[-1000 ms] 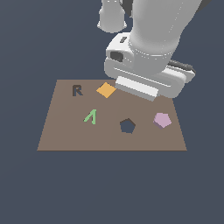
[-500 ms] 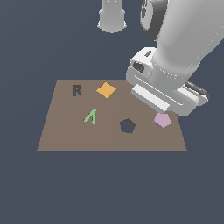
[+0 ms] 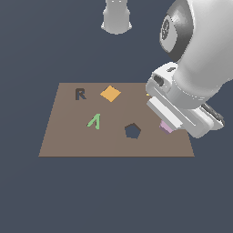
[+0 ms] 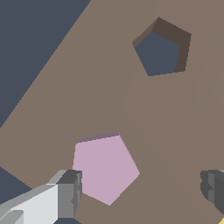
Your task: Insert a designated object into the corresponding slot on a board.
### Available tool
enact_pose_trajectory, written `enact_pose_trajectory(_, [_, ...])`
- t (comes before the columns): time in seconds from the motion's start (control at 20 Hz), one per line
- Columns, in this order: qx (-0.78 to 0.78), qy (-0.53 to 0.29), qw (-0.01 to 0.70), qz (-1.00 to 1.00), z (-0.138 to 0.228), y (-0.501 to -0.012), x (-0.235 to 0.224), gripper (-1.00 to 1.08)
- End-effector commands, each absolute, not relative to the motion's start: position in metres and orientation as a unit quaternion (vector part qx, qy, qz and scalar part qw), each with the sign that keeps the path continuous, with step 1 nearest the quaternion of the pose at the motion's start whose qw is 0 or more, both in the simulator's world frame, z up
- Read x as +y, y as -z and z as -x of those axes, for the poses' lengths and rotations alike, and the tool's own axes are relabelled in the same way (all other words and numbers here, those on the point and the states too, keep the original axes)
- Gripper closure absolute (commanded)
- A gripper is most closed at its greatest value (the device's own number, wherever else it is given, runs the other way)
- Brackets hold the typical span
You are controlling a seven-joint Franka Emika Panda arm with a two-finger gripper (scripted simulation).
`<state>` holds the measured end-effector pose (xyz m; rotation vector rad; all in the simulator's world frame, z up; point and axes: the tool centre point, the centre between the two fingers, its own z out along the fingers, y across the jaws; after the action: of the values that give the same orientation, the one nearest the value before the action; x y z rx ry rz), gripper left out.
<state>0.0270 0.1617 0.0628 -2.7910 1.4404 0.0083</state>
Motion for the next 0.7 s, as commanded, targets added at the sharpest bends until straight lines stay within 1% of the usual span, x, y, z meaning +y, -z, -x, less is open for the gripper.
enact_pose_trajectory(0.0, [0.478,-0.002,0.000,0.878,-0.033,-0.059,0.167,-0.92])
enact_pose_trajectory(0.35, [0.510,0.000,0.000,0.860,-0.044,-0.051,0.175,-0.92])
enact_pose_trajectory(0.65, [0.514,0.000,0.000,0.858,-0.046,-0.050,0.176,-0.92])
